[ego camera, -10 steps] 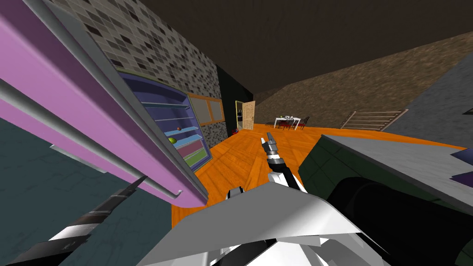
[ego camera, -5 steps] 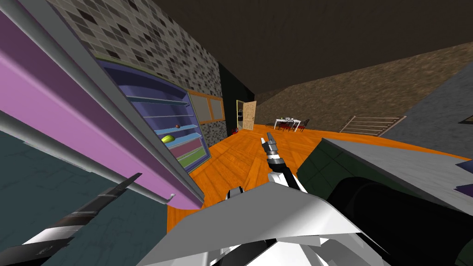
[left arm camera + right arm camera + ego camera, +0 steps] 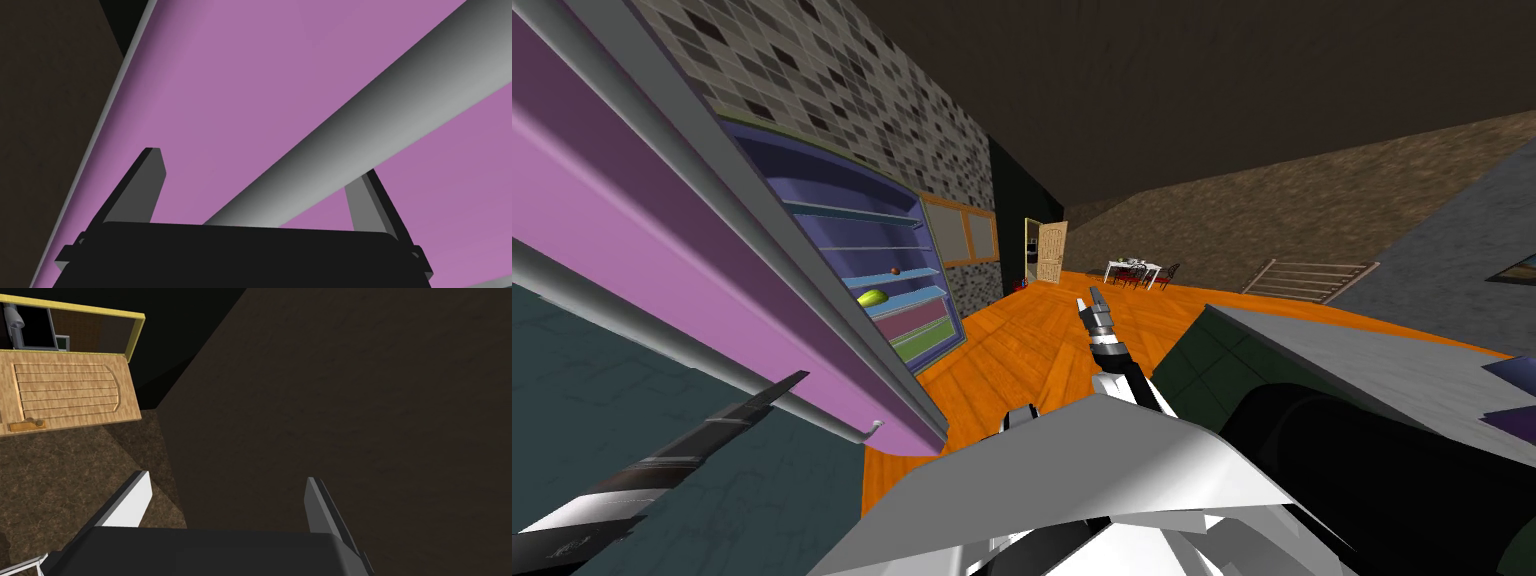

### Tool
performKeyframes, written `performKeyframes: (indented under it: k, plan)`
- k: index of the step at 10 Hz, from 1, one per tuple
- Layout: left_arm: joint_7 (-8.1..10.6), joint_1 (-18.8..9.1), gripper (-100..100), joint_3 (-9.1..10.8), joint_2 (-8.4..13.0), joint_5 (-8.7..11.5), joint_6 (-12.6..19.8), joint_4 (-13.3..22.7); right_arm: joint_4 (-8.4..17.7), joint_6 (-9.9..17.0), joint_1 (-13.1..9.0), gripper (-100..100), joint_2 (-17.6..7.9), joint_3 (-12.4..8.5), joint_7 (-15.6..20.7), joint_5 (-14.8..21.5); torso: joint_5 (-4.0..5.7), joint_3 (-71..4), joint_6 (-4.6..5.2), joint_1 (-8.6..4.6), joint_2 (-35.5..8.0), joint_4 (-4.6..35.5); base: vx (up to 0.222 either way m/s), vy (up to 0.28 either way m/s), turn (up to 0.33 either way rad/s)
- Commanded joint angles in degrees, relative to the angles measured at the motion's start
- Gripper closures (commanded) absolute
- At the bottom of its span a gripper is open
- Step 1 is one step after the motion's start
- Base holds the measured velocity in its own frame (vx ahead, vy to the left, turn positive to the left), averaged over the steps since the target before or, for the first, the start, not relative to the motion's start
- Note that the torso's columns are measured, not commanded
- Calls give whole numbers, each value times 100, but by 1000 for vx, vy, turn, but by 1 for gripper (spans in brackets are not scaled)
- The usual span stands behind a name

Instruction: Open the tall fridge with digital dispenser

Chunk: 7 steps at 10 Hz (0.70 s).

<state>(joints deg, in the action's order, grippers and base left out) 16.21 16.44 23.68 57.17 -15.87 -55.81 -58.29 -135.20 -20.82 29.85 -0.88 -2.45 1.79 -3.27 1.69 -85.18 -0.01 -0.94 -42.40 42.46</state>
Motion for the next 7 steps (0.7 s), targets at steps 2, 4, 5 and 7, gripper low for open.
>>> performKeyframes:
  k: [2, 4, 5, 7]
  plan:
    - [64, 3, 0, -2, 20, 16, -25, 60, 0, 0, 0, 0, 0, 0, 0, 0, -19, 13, 0, -25, 0, -3, 0, 2, 0]
    - [63, 14, 0, -27, -42, 22, -24, 80, 0, 0, 0, 0, 0, 0, 0, 0, -64, 37, 2, -31, -1, -7, 2, 14, 0]
    - [63, 18, 0, -37, -65, 25, -24, 90, 0, 0, 0, 0, 0, 0, 0, 0, -75, 42, 2, -27, -1, -8, 2, 16, -1]
    - [63, 24, 0, -53, -103, 31, -24, 106, 0, 0, 0, 0, 0, 0, 0, 0, -90, 47, 0, -14, -1, -10, 2, 15, -2]
